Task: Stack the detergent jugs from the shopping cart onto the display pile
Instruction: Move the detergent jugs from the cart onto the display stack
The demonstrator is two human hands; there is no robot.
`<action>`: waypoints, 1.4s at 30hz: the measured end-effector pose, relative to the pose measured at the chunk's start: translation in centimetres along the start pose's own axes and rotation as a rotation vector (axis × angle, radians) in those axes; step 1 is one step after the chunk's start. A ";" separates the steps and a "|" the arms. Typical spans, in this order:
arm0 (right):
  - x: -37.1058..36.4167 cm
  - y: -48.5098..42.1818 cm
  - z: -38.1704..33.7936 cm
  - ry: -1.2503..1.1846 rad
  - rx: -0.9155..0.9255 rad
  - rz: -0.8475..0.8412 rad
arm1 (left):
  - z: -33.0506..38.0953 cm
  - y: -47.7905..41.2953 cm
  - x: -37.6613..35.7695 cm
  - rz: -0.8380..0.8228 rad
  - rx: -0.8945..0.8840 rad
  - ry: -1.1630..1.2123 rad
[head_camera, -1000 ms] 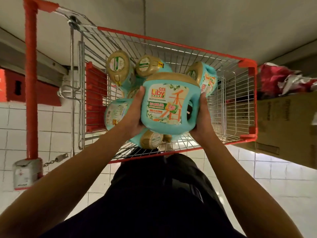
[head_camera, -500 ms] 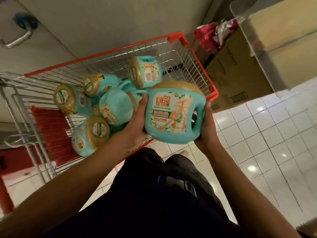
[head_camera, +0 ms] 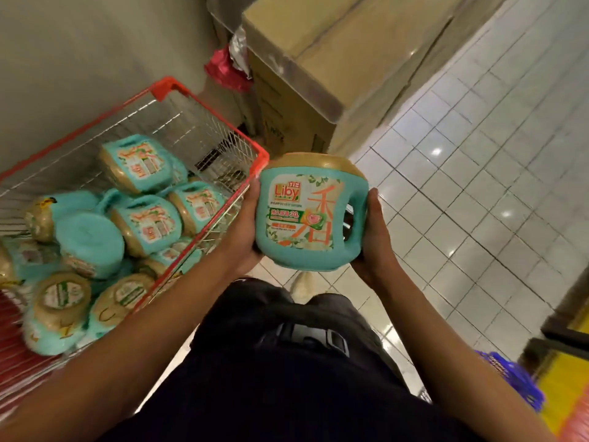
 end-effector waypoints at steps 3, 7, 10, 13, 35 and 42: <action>4.3 0.9 -2.0 -0.045 0.049 0.046 | -0.6 -2.7 -4.6 -0.064 0.037 -0.083; 9.9 1.3 -3.9 -0.105 0.109 0.113 | -1.4 -6.6 -9.9 -0.145 0.091 -0.164; 13.9 1.3 -5.5 -0.152 0.135 0.183 | -2.1 -10.3 -13.3 -0.189 0.143 -0.214; 17.4 0.7 -7.7 -0.183 0.151 0.236 | -2.7 -14.5 -16.6 -0.245 0.188 -0.253; 41.9 -12.9 -32.4 -0.402 0.208 0.383 | 0.9 -46.4 -43.4 -0.398 0.325 -0.348; 48.6 -19.3 -40.4 -0.354 0.163 0.285 | 1.9 -53.9 -49.1 -0.289 0.290 -0.321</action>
Point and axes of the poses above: each hand's wrist, its own y-axis away from the middle knuckle, its own x-axis out of the back of the hand, z = x × y, the point moved 5 cm from there along -y, towards the middle knuckle, and after that the axes turned 9 degrees about -z, right-handed, at the moved point
